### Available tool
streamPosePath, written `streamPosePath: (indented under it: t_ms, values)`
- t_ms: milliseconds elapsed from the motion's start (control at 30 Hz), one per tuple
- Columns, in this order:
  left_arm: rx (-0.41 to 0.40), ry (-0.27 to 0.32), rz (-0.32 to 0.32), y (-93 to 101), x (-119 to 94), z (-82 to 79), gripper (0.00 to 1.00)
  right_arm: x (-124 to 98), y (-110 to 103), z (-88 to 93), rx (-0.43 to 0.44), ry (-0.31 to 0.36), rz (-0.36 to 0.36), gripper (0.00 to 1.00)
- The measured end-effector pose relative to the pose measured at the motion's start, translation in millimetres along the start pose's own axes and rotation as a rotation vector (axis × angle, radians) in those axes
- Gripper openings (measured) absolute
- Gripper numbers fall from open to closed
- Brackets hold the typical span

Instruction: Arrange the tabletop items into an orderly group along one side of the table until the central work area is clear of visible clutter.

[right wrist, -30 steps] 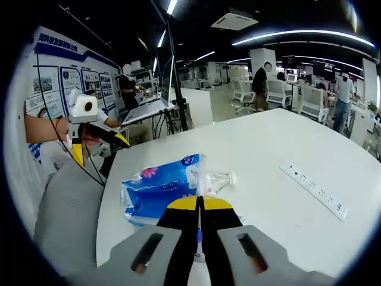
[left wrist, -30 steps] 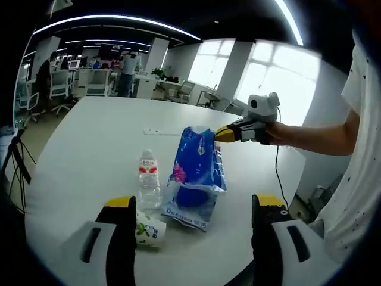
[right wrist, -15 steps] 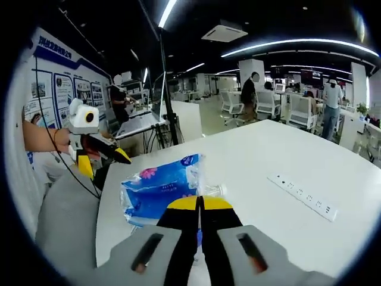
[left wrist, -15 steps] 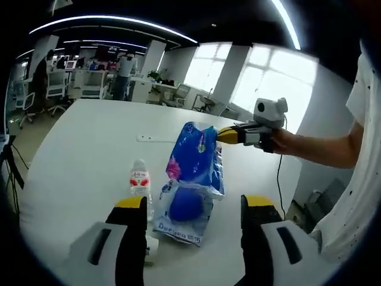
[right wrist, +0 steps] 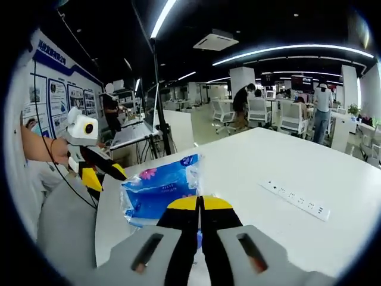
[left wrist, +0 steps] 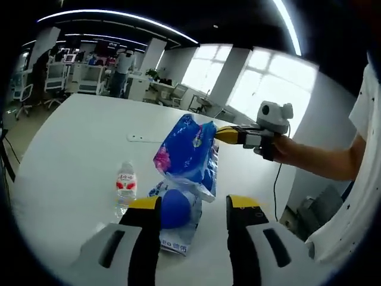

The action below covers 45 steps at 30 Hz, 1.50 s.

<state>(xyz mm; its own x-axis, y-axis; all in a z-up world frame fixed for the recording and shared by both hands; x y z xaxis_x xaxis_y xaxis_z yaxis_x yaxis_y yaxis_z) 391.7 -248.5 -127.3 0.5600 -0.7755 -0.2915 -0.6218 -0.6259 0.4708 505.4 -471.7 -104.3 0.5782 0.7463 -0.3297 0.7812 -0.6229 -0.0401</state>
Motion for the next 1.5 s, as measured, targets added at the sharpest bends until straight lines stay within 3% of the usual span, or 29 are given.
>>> streamPosePath:
  t_ms: [233,433,867,1500]
  values:
    - [-0.026,0.009,0.012,0.2,9.3,-4.3,0.32,-5.5,-3.1,-4.6,0.030,0.031,0.020,0.00]
    - [-0.023,0.022,0.024,1.6,14.9,-9.6,0.15,-11.5,-5.9,-9.6,0.053,0.060,0.031,0.00]
    - [0.006,0.036,0.045,4.1,21.8,-25.2,0.06,-31.6,-6.2,-12.8,0.080,0.097,0.071,0.00]
    - [0.134,-0.018,0.137,16.5,40.6,-55.0,0.00,-62.2,4.2,-15.8,0.120,0.142,0.168,0.00]
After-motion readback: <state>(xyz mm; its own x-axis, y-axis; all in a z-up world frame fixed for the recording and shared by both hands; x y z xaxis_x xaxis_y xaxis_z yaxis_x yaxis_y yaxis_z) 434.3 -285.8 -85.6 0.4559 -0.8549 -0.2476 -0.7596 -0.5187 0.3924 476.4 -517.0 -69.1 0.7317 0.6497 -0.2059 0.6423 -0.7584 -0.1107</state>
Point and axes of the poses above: the point that each gripper's makers call its tool centre point, and the gripper's own axes: x roughly forward along the fingers, y roughly to its right, z roughly out of its underside, the point moved 8 cm from there along -x, roughly backward along the fingers, and after that the axes turned 10 degrees about z, right-handed, at the moved point
